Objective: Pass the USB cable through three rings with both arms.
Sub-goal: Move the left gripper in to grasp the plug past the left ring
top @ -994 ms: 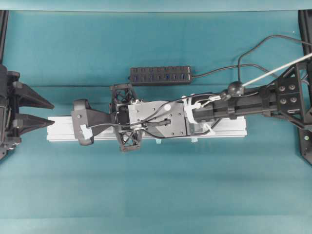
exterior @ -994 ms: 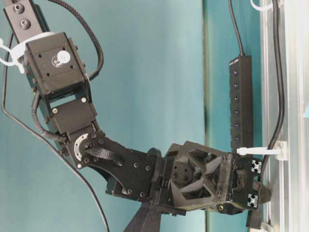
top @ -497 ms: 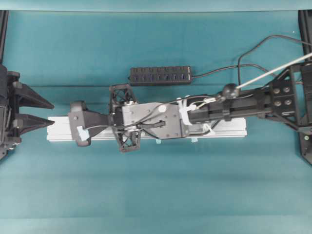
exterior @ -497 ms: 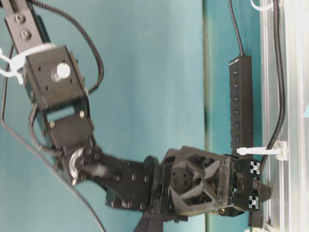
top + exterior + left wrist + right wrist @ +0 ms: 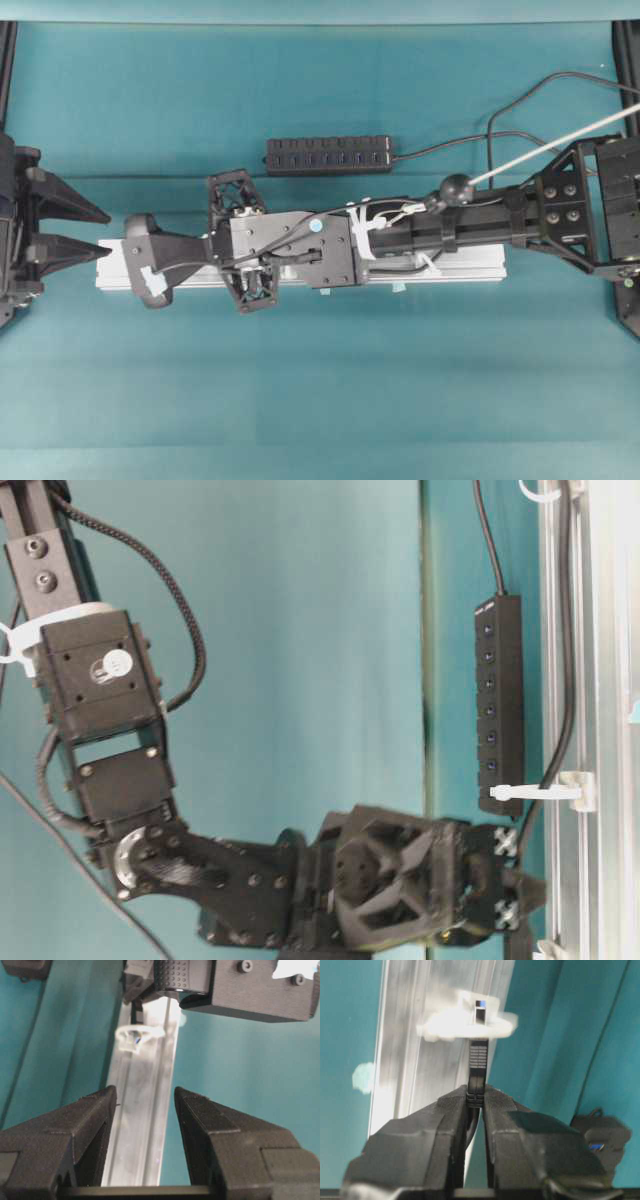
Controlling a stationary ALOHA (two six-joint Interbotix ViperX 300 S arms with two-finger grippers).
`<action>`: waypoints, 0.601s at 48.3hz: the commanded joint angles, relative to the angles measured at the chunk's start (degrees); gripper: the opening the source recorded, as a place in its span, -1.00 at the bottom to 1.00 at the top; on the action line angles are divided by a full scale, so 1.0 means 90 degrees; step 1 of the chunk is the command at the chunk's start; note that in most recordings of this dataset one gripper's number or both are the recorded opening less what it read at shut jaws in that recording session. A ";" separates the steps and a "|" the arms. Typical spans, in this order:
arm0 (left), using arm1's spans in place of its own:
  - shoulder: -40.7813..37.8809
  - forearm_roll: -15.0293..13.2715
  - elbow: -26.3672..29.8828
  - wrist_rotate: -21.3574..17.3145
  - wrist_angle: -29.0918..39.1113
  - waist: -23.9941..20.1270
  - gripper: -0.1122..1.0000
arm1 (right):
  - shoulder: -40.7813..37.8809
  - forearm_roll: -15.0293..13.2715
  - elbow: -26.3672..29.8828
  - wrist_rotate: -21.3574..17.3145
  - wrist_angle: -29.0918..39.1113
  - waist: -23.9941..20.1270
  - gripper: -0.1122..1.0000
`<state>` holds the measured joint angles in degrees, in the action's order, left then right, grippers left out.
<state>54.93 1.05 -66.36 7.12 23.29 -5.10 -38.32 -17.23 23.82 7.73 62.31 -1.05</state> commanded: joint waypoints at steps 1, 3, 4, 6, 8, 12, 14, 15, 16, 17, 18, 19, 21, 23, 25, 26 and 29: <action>-0.0049 0.0020 0.0000 0.0000 -0.0098 -0.0020 0.13 | 0.0059 -0.0029 0.0215 0.0059 -0.0127 0.0000 -0.94; -0.0059 0.0010 -0.0049 0.0000 -0.0127 -0.0020 0.13 | 0.0049 -0.0020 0.0254 0.0059 -0.0127 0.0000 -0.94; -0.0068 0.0010 -0.0068 0.0000 -0.0146 -0.0029 0.13 | 0.0039 -0.0020 0.0264 0.0059 -0.0127 0.0000 -0.94; -0.0098 0.0020 -0.0107 0.0000 -0.0195 -0.0020 0.13 | 0.0029 -0.0010 0.0273 0.0059 -0.0117 0.0000 -0.94; -0.0137 0.0010 -0.0146 0.0000 -0.0264 -0.0020 0.13 | 0.0029 0.0010 0.0283 0.0059 -0.0107 0.0010 -0.95; -0.0244 0.0010 -0.0215 -0.0020 -0.0479 -0.0020 0.13 | 0.0029 0.0039 0.0244 0.0039 -0.0107 0.0010 -0.95; -0.0293 0.0010 -0.0244 -0.0039 -0.0615 -0.0020 0.13 | 0.0029 0.0068 0.0225 0.0020 -0.0127 0.0000 -0.95; -0.0322 0.0010 -0.0264 -0.0049 -0.0693 -0.0020 0.13 | 0.0029 0.0078 0.0205 0.0000 -0.0137 0.0000 -0.95; -0.0361 0.0010 -0.0293 -0.0049 -0.0781 -0.0020 0.13 | 0.0029 0.0088 0.0186 -0.0020 -0.0146 0.0000 -0.95; -0.0410 0.0010 -0.0303 -0.0049 -0.0859 -0.0020 0.13 | 0.0020 0.0088 0.0176 -0.0049 -0.0156 -0.0010 -0.95; -0.0449 0.0010 -0.0313 -0.0059 -0.0947 -0.0020 0.13 | 0.0010 0.0088 0.0166 -0.0078 -0.0176 -0.0010 -0.95; -0.0488 0.0010 -0.0332 -0.0059 -0.1035 -0.0020 0.13 | 0.0010 0.0088 0.0156 -0.0127 -0.0195 -0.0020 -0.95; -0.0576 0.0010 -0.0361 -0.0068 -0.1201 -0.0020 0.13 | 0.0000 0.0088 0.0127 -0.0225 -0.0234 -0.0029 -0.95; -0.0693 0.0020 -0.0391 -0.0078 -0.1357 -0.0020 0.13 | -0.0010 0.0088 0.0088 -0.0322 -0.0273 -0.0039 -0.95; -0.0840 0.0020 -0.0410 -0.0078 -0.1543 -0.0029 0.13 | 0.0000 0.0088 0.0059 -0.0410 -0.0303 -0.0059 -0.95; -0.0908 0.0020 -0.0410 -0.0088 -0.1611 -0.0020 0.13 | 0.0000 0.0088 0.0029 -0.0459 -0.0322 -0.0059 -0.95; -0.1113 0.0020 -0.0439 -0.0117 -0.1816 -0.0020 0.13 | 0.0010 0.0088 -0.0029 -0.0586 -0.0352 -0.0059 -0.95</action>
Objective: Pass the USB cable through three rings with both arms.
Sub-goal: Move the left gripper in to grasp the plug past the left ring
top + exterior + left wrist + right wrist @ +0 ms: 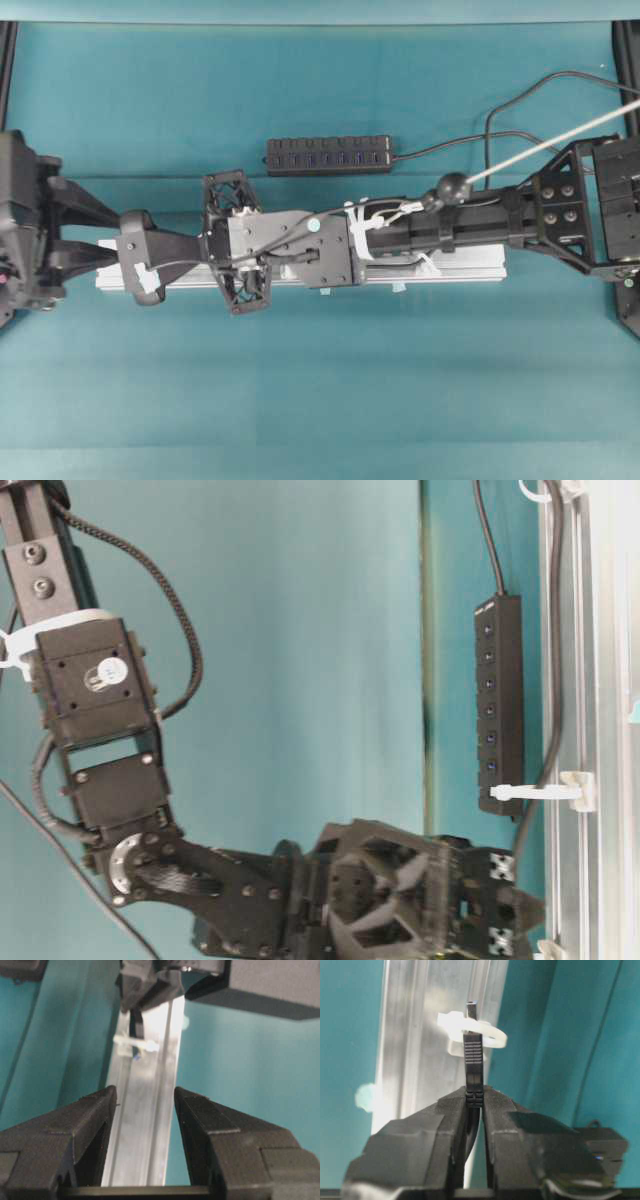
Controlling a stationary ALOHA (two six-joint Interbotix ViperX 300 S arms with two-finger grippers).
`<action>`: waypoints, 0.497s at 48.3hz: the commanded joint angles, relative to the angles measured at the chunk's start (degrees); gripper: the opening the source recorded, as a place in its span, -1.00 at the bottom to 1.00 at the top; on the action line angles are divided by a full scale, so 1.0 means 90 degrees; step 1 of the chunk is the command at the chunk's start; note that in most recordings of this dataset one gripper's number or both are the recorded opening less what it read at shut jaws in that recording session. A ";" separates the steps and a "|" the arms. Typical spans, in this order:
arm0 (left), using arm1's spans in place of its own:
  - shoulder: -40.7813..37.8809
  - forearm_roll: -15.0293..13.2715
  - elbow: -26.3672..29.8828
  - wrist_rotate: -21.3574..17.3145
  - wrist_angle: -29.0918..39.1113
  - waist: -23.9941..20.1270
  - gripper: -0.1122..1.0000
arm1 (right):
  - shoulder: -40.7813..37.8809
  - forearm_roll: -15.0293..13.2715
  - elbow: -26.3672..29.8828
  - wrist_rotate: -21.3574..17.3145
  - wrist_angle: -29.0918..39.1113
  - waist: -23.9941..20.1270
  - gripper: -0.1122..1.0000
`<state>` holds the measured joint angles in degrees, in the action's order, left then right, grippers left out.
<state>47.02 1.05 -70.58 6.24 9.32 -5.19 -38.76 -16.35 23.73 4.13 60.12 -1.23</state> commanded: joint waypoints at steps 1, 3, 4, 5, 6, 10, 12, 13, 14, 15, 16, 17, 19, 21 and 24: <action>-0.0303 0.0010 0.0020 -0.0029 -0.0332 -0.0010 0.13 | 0.0068 -0.0010 -0.0039 -0.0225 -0.0107 -0.0039 -0.95; -0.0459 0.0010 0.0000 -0.0039 -0.0479 -0.0010 0.13 | 0.0078 -0.0010 -0.0088 -0.0313 -0.0117 -0.0029 -0.95; -0.0557 0.0020 -0.0010 -0.0039 -0.0557 -0.0010 0.13 | 0.0078 -0.0010 -0.0117 -0.0342 -0.0117 -0.0039 -0.95; -0.0635 0.0010 -0.0029 -0.0039 -0.0635 -0.0010 0.13 | 0.0088 -0.0010 -0.0146 -0.0361 -0.0117 -0.0039 -0.95; -0.0703 0.0010 -0.0039 -0.0049 -0.0703 -0.0010 0.13 | 0.0098 -0.0010 -0.0195 -0.0381 -0.0137 -0.0029 -0.95; -0.0996 0.0010 -0.0039 -0.0127 -0.0957 -0.0010 0.13 | 0.0137 -0.0049 -0.0322 -0.0371 -0.0293 -0.0020 -0.95; -0.1133 0.0010 -0.0029 -0.0176 -0.1055 -0.0010 0.13 | 0.0156 -0.0059 -0.0361 -0.0381 -0.0400 -0.0010 -0.95; -0.1191 0.0020 -0.0029 -0.0215 -0.1094 -0.0010 0.13 | 0.0156 -0.0068 -0.0381 -0.0391 -0.0439 -0.0010 -0.95; -0.1260 0.0020 -0.0020 -0.0244 -0.1123 -0.0020 0.13 | 0.0166 -0.0068 -0.0381 -0.0391 -0.0469 0.0000 -0.95; -0.1309 0.0010 -0.0020 -0.0283 -0.1162 -0.0010 0.13 | 0.0166 -0.0068 -0.0391 -0.0400 -0.0488 0.0000 -0.95; -0.1367 0.0010 -0.0020 -0.0313 -0.1201 -0.0010 0.13 | 0.0166 -0.0068 -0.0381 -0.0400 -0.0518 0.0000 -0.95; -0.1416 0.0010 -0.0010 -0.0352 -0.1221 -0.0020 0.13 | 0.0166 -0.0068 -0.0391 -0.0400 -0.0537 0.0010 -0.95; -0.1533 0.0020 -0.0010 -0.0420 -0.1299 -0.0010 0.13 | 0.0166 -0.0068 -0.0391 -0.0410 -0.0557 0.0010 -0.95; -0.1621 0.0020 0.0000 -0.0469 -0.1348 -0.0020 0.13 | 0.0166 -0.0068 -0.0391 -0.0410 -0.0576 0.0000 -0.95; -0.1758 0.0020 0.0000 -0.0498 -0.1367 -0.0049 0.13 | 0.0166 -0.0068 -0.0391 -0.0420 -0.0596 0.0000 -0.95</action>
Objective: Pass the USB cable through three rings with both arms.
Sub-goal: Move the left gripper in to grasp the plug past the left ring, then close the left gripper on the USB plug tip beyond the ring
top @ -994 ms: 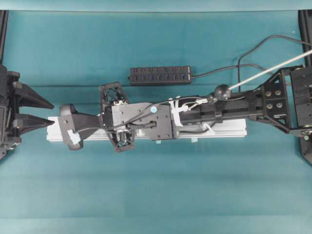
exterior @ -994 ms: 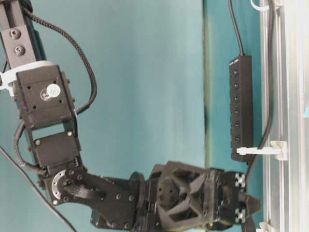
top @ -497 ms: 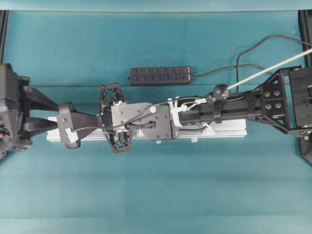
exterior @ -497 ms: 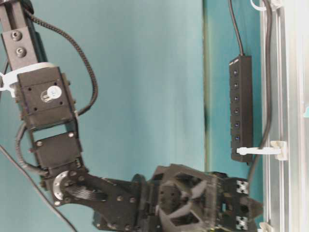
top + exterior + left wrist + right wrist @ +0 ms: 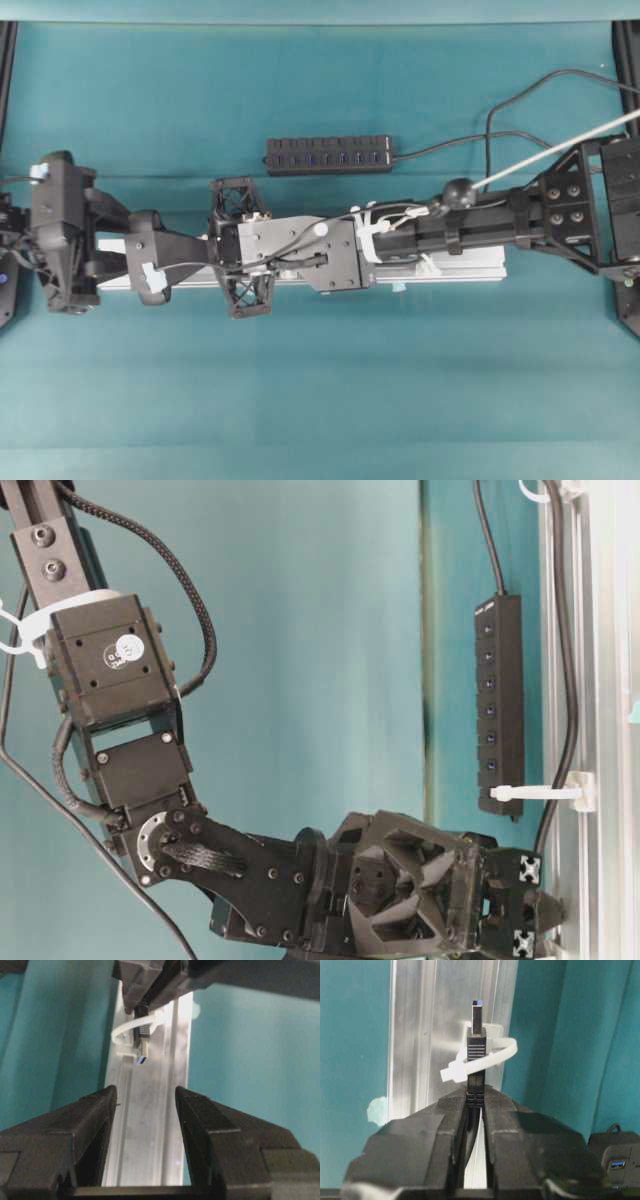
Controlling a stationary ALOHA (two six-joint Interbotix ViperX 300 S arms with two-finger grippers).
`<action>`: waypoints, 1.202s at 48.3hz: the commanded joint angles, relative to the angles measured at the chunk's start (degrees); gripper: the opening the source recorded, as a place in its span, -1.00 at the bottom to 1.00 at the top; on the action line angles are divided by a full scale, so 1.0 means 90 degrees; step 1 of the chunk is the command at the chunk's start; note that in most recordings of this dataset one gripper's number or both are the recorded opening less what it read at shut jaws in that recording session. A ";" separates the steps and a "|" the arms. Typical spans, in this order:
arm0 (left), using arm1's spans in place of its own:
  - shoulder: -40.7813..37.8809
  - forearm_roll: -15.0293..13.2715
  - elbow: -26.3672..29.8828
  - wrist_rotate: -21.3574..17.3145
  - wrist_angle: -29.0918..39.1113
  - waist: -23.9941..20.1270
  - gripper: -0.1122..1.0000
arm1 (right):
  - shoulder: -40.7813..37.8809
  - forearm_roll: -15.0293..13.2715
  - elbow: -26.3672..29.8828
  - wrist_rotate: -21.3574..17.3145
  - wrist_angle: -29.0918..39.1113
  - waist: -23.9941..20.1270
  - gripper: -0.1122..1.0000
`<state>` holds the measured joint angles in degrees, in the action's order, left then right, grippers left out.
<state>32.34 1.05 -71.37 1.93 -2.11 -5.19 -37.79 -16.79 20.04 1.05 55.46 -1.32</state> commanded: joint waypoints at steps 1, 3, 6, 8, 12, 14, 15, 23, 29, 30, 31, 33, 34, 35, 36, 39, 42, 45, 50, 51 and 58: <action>-0.0186 0.0020 0.0078 -0.0020 -0.0107 -0.0068 0.13 | 0.0059 -0.0020 0.0010 -0.0078 -0.0088 0.0020 -0.95; -0.0303 0.0020 0.0049 -0.0020 -0.0127 -0.0127 0.13 | 0.0068 -0.0020 0.0000 -0.0078 -0.0146 0.0020 -0.95; -0.0479 0.0010 0.0010 -0.0020 -0.0156 -0.0195 0.13 | 0.0078 -0.0020 -0.0068 -0.0078 -0.0283 0.0029 -0.95; -0.0586 0.0010 0.0010 -0.0020 -0.0225 -0.0234 0.13 | 0.0098 -0.0020 -0.0107 -0.0078 -0.0361 0.0049 -0.95; -0.0732 0.0010 0.0039 -0.0020 -0.0488 -0.0264 0.13 | 0.0127 -0.0020 -0.0186 -0.0078 -0.0469 0.0068 -0.95; -0.0791 0.0010 0.0049 -0.0020 -0.0674 -0.0264 0.13 | 0.0156 -0.0020 -0.0225 -0.0078 -0.0518 0.0068 -0.95; -0.0811 0.0020 0.0049 -0.0020 -0.0771 -0.0264 0.13 | 0.0156 -0.0020 -0.0254 -0.0078 -0.0547 0.0078 -0.95; -0.0977 0.0020 0.0010 -0.0049 -0.1504 -0.0264 0.12 | 0.0215 -0.0020 -0.0410 -0.0088 -0.0703 0.0078 -0.95; -0.1162 0.0010 -0.0098 -0.0039 -0.1826 -0.0264 0.06 | 0.0264 -0.0010 -0.0537 -0.0088 -0.0811 0.0078 -0.95; -0.1191 0.0010 -0.0127 -0.0049 -0.1914 -0.0264 0.05 | 0.0273 -0.0010 -0.0557 -0.0088 -0.0830 0.0078 -0.95; -0.1221 0.0020 -0.0166 -0.0049 -0.2012 -0.0264 0.04 | 0.0283 0.0000 -0.0576 -0.0098 -0.0840 0.0078 -0.95; -0.1279 0.0020 -0.0234 -0.0049 -0.2217 -0.0264 0.00 | 0.0293 0.0000 -0.0615 -0.0088 -0.0869 0.0068 -0.95; -0.1299 0.0010 -0.0264 -0.0049 -0.2324 -0.0264 -0.01 | 0.0303 0.0010 -0.0635 -0.0098 -0.0879 0.0078 -0.95; -0.1328 0.0010 -0.0303 -0.0049 -0.2441 -0.0264 -0.03 | 0.0312 0.0010 -0.0654 -0.0098 -0.0889 0.0078 -0.95; -0.1357 0.0020 -0.0342 -0.0049 -0.2568 -0.0264 -0.05 | 0.0322 0.0020 -0.0664 -0.0098 -0.0908 0.0068 -0.95; -0.1455 0.0010 -0.0420 -0.0049 -0.2861 -0.0264 -0.11 | 0.0342 0.0020 -0.0713 -0.0098 -0.0947 0.0068 -0.95; -0.1553 0.0010 -0.0439 -0.0039 -0.3018 -0.0264 -0.16 | 0.0361 0.0029 -0.0762 -0.0107 -0.0986 0.0068 -0.95; -0.1650 0.0010 -0.0381 -0.0039 -0.3047 -0.0264 -0.20 | 0.0371 0.0029 -0.0781 -0.0117 -0.1035 0.0059 -0.95; -0.1846 0.0010 -0.0215 -0.0049 -0.3057 -0.0254 -0.23 | 0.0371 0.0029 -0.0791 -0.0215 -0.1064 0.0049 -0.95; -0.1895 0.0010 -0.0166 -0.0049 -0.3057 -0.0264 -0.23 | 0.0371 0.0029 -0.0791 -0.0234 -0.1074 0.0049 -0.95; -0.2314 0.0010 0.0107 -0.0049 -0.3066 -0.0264 -0.24 | 0.0371 0.0029 -0.0791 -0.0303 -0.1094 0.0049 -0.95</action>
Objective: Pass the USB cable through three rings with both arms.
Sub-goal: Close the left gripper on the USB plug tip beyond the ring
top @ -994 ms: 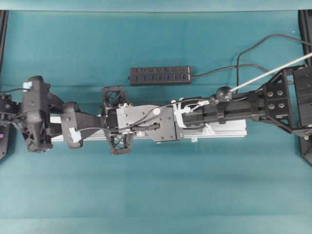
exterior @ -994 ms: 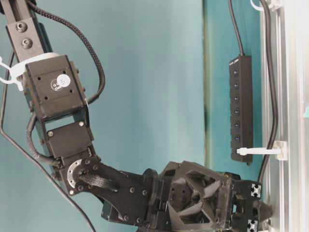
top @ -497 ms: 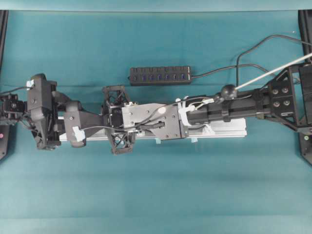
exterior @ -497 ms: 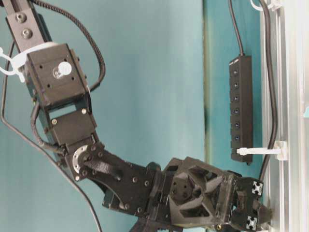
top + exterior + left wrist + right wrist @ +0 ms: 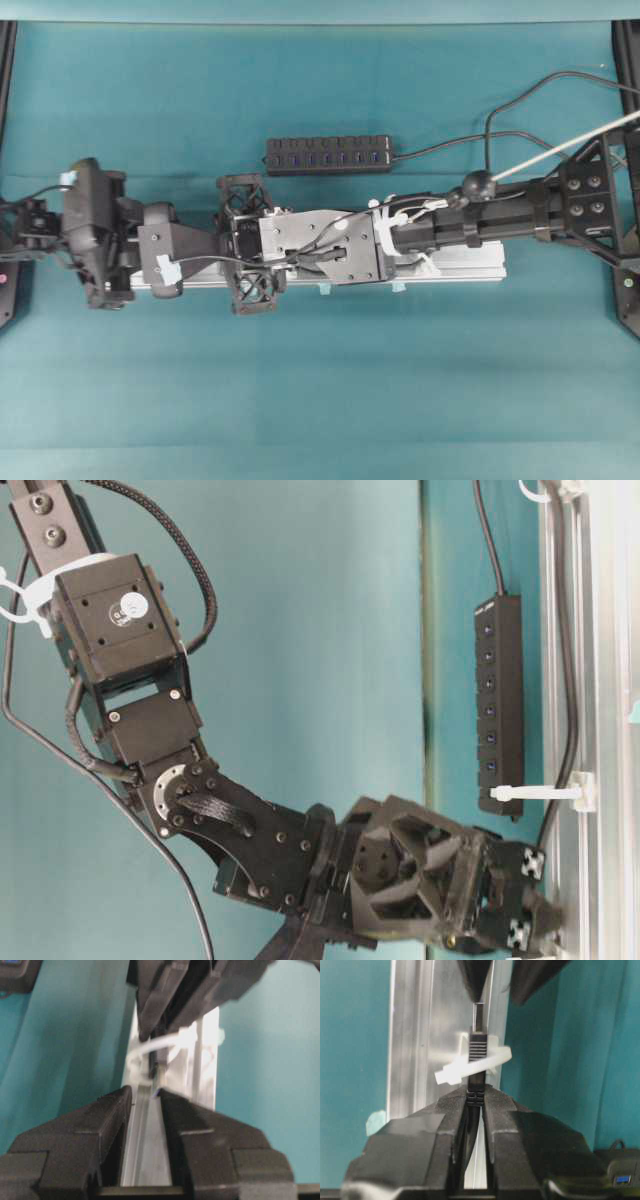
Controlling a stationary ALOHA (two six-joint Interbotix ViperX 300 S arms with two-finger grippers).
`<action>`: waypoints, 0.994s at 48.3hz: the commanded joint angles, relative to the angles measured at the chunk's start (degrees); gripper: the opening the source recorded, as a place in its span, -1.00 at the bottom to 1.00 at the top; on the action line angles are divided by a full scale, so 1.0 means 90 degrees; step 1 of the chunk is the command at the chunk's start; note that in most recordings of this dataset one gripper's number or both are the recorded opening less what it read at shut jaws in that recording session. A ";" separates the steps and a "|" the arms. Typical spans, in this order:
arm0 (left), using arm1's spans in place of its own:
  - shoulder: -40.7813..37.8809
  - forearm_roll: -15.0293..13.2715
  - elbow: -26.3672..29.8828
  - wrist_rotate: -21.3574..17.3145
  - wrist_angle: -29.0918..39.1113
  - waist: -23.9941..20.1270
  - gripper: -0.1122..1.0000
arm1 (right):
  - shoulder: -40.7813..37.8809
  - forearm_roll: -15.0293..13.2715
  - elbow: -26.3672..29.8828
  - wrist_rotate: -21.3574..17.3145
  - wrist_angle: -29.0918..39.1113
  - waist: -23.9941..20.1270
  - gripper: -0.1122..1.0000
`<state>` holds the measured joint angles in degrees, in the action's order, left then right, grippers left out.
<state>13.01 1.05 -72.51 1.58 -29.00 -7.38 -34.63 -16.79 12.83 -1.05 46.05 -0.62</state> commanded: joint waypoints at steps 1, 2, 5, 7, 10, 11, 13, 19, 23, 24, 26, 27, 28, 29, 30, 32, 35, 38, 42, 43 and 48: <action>-0.0234 0.0020 0.0264 -0.0010 -0.0078 -0.0010 -0.24 | 0.0020 0.0029 0.0010 -0.0068 -0.0049 -0.0029 -0.95; -0.0303 0.0010 0.0313 -0.0010 -0.0078 -0.0020 -0.23 | 0.0020 0.0029 0.0010 -0.0068 -0.0059 -0.0029 -0.95; -0.0498 0.0010 0.0430 -0.0010 -0.0098 0.0000 -0.23 | 0.0020 0.0029 0.0010 -0.0068 -0.0059 -0.0029 -0.95; -0.0615 0.0010 0.0508 -0.0010 -0.0117 0.0020 -0.23 | 0.0020 0.0029 0.0010 -0.0068 -0.0059 -0.0029 -0.95; -0.0752 0.0010 0.0615 0.0010 -0.0146 0.0078 -0.23 | 0.0029 0.0029 0.0010 -0.0059 -0.0059 -0.0029 -0.95; -0.0771 0.0010 0.0645 0.0010 -0.0146 0.0107 -0.23 | 0.0029 0.0029 0.0010 -0.0059 -0.0059 -0.0029 -0.95; -0.0801 0.0010 0.0674 0.0020 -0.0117 0.0146 -0.23 | 0.0020 0.0029 0.0010 -0.0059 -0.0049 -0.0029 -0.95; -0.0752 0.0020 0.0615 0.0166 -0.0107 0.0176 -0.23 | 0.0029 0.0029 0.0020 -0.0068 -0.0039 -0.0029 -0.95; -0.0625 0.0010 0.0527 0.0283 -0.0107 0.0176 -0.23 | 0.0029 0.0029 0.0010 -0.0068 -0.0039 -0.0029 -0.95; -0.0586 0.0010 0.0488 0.0312 -0.0107 0.0186 -0.23 | 0.0029 0.0029 0.0020 -0.0059 -0.0039 -0.0029 -0.95; -0.0439 0.0010 0.0420 0.0361 -0.0107 0.0176 -0.23 | 0.0029 0.0029 0.0020 -0.0059 -0.0059 -0.0029 -0.95; -0.0381 0.0010 0.0371 0.0371 -0.0117 0.0176 -0.23 | 0.0039 0.0029 0.0020 -0.0049 -0.0059 -0.0029 -0.95; -0.0322 0.0020 0.0332 0.0381 -0.0107 0.0176 -0.22 | 0.0029 0.0029 0.0020 -0.0049 -0.0059 -0.0020 -0.95; -0.0254 0.0010 0.0303 0.0381 -0.0098 0.0176 -0.21 | 0.0029 0.0029 0.0029 -0.0049 -0.0059 -0.0029 -0.95; -0.0186 0.0010 0.0273 0.0381 -0.0088 0.0176 -0.21 | 0.0029 0.0029 0.0039 -0.0039 -0.0059 -0.0029 -0.95; -0.0029 0.0010 0.0215 0.0391 -0.0049 0.0176 -0.21 | 0.0029 0.0029 0.0039 -0.0039 -0.0068 -0.0029 -0.95; 0.0195 0.0020 0.0156 0.0381 0.0039 0.0176 -0.21 | 0.0029 0.0029 0.0039 -0.0039 -0.0078 -0.0029 -0.95; 0.0400 0.0010 0.0127 0.0371 0.0176 0.0186 -0.20 | 0.0039 0.0029 0.0049 -0.0049 -0.0088 -0.0029 -0.95; 0.0596 0.0010 0.0127 0.0342 0.0381 0.0195 -0.20 | 0.0039 0.0029 0.0049 -0.0059 -0.0117 -0.0029 -0.95; 0.0625 0.0020 0.0137 0.0332 0.0430 0.0205 -0.20 | 0.0029 0.0029 0.0049 -0.0059 -0.0127 -0.0039 -0.95; 0.0674 0.0020 0.0137 0.0332 0.0508 0.0225 -0.18 | 0.0029 0.0039 0.0088 -0.0078 -0.0205 -0.0039 -0.95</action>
<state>18.54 1.05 -71.72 4.66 -24.70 -5.63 -34.63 -16.70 12.66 -1.23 45.35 -0.35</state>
